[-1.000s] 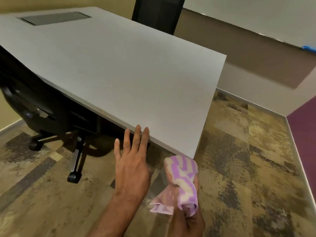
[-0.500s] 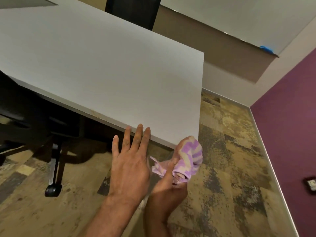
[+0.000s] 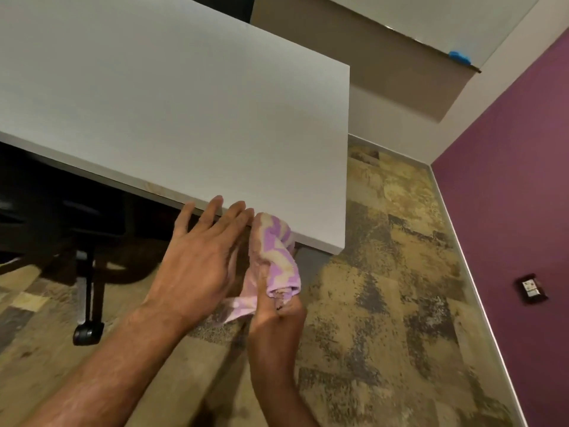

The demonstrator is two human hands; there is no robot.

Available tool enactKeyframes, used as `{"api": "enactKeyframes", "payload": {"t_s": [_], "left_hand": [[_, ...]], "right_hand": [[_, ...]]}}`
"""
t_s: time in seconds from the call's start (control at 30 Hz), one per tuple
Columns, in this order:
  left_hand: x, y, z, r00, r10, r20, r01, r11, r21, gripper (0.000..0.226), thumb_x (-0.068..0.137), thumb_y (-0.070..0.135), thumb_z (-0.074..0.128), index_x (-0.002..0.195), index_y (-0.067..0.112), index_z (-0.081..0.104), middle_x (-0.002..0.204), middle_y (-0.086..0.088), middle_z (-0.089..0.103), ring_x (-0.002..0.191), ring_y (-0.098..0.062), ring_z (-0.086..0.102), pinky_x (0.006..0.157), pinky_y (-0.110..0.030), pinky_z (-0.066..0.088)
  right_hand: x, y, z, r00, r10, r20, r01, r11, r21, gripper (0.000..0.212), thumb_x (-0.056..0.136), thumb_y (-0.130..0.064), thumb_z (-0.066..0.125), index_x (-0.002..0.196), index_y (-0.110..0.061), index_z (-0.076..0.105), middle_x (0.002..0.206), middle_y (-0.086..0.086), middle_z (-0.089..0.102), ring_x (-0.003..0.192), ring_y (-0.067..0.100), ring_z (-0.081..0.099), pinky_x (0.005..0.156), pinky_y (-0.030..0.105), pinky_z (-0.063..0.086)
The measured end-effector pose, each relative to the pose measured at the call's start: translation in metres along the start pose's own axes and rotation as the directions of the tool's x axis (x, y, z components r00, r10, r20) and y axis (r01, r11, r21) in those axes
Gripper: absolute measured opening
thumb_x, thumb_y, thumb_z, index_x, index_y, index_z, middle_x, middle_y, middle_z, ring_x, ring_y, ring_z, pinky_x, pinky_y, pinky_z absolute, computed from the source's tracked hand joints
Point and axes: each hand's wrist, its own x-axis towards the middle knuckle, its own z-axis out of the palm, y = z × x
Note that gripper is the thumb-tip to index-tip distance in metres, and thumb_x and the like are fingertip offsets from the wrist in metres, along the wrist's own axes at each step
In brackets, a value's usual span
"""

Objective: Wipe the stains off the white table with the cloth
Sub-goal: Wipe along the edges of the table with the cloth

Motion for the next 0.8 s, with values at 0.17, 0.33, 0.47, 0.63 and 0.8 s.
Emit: {"api": "enactKeyframes", "payload": {"t_s": [0.17,0.33,0.47,0.63,0.8], "left_hand": [[0.008,0.0,0.016,0.996,0.01,-0.086,-0.015,0.998,-0.06,0.06,0.105,0.05,0.015,0.162,0.03,0.013,0.169,0.003,0.008,0.158,-0.016,-0.002,0.129,-0.046,-0.002],[0.019,0.004,0.024,0.991,0.011,-0.133,-0.015,1.0,-0.027,0.059,0.106,0.05,0.016,0.161,0.028,0.021,0.171,0.0,0.01,0.159,-0.018,-0.002,0.129,-0.048,0.0],[0.021,0.005,0.032,0.983,0.008,-0.183,-0.004,1.0,0.018,0.058,0.107,0.049,0.016,0.16,0.027,0.025,0.17,-0.002,0.021,0.159,-0.021,0.008,0.129,-0.049,0.004],[0.021,0.005,0.039,0.977,-0.018,-0.211,0.027,0.999,0.04,0.057,0.108,0.047,0.015,0.161,0.027,0.022,0.169,-0.003,0.021,0.159,-0.022,0.009,0.129,-0.05,0.005],[0.02,0.01,0.037,0.972,-0.026,-0.235,0.034,0.999,0.033,0.057,0.108,0.043,0.017,0.16,0.023,0.025,0.169,-0.005,0.023,0.159,-0.023,0.012,0.129,-0.05,0.006]], "right_hand": [[-0.002,-0.027,-0.096,0.881,-0.136,-0.453,0.248,0.949,0.196,0.022,0.086,-0.035,0.073,0.091,-0.014,0.08,0.08,0.004,0.081,0.068,0.015,0.078,0.064,0.031,0.065],[0.047,-0.053,-0.131,0.899,-0.226,-0.376,0.31,0.933,0.181,0.04,0.1,-0.025,0.064,0.066,-0.039,0.079,0.056,-0.015,0.072,0.047,-0.002,0.066,0.047,0.01,0.05],[0.089,-0.071,-0.108,0.987,-0.108,-0.122,0.123,0.985,0.12,0.03,0.099,-0.033,0.065,0.073,-0.021,0.074,0.052,-0.002,0.069,0.046,0.009,0.067,0.043,0.019,0.053],[0.128,-0.08,-0.089,0.993,-0.112,-0.027,0.115,0.978,0.173,0.026,0.098,-0.038,0.067,0.113,-0.019,0.073,0.106,0.002,0.079,0.096,0.017,0.074,0.085,0.034,0.057],[0.166,-0.095,-0.075,0.996,-0.07,-0.05,0.082,0.951,0.297,0.021,0.097,-0.036,0.069,0.087,-0.018,0.074,0.074,-0.004,0.074,0.071,0.015,0.071,0.069,0.033,0.057]]}}
